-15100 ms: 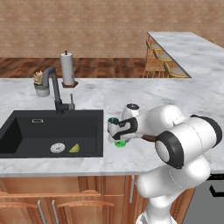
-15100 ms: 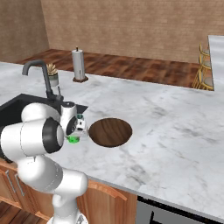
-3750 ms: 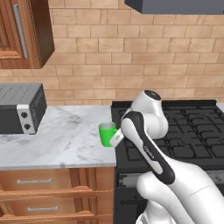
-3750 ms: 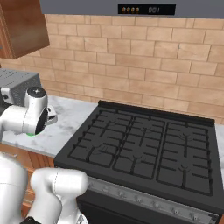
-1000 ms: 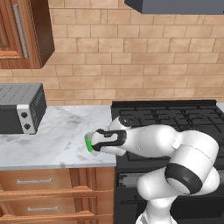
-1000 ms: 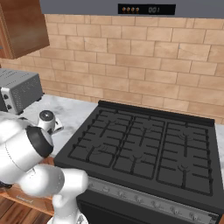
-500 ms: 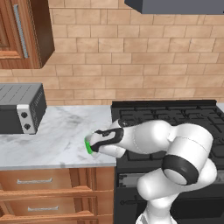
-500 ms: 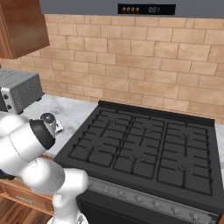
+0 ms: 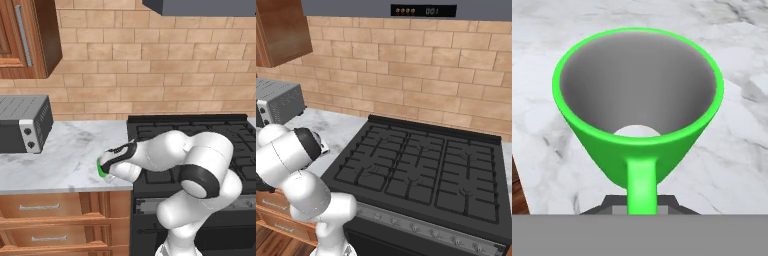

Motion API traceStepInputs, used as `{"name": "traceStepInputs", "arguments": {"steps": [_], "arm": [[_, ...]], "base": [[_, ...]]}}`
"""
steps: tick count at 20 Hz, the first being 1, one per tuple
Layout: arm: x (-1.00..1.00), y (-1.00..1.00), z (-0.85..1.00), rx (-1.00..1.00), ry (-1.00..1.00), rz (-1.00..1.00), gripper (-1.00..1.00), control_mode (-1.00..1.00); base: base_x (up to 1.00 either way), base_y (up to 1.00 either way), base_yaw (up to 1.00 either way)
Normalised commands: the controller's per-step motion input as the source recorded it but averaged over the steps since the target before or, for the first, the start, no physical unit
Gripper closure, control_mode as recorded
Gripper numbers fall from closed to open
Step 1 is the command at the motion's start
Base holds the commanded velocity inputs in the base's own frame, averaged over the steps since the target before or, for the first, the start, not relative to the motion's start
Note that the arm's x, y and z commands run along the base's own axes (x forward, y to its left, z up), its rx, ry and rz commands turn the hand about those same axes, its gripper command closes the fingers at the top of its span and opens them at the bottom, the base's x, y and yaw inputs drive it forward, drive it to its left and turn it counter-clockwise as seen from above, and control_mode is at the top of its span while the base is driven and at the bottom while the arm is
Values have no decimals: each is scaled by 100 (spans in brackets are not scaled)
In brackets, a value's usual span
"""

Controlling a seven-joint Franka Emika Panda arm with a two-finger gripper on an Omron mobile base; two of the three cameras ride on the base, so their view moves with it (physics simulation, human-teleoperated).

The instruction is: Clear the mugs and bowl far away from the sink.

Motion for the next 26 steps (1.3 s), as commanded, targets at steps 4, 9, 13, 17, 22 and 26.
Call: {"name": "traceStepInputs", "arguments": {"steps": [4,9,13,17,22,26], "arm": [[8,3,-26,0,-3,0,100,-100],[2,20,-21,0,-14,0,-100,-100],[-4,5,8,0,-13,0,-100,-100],[-2,-2,17,0,-8,0,-100,-100],[-4,-19,16,0,-10,0,-100,-100],[-16,-24,38,0,-15,-4,-100,-100]], "base": [[0,0,0],[0,0,0],[0,0,0],[0,0,0],[0,0,0],[0,0,0]]}}
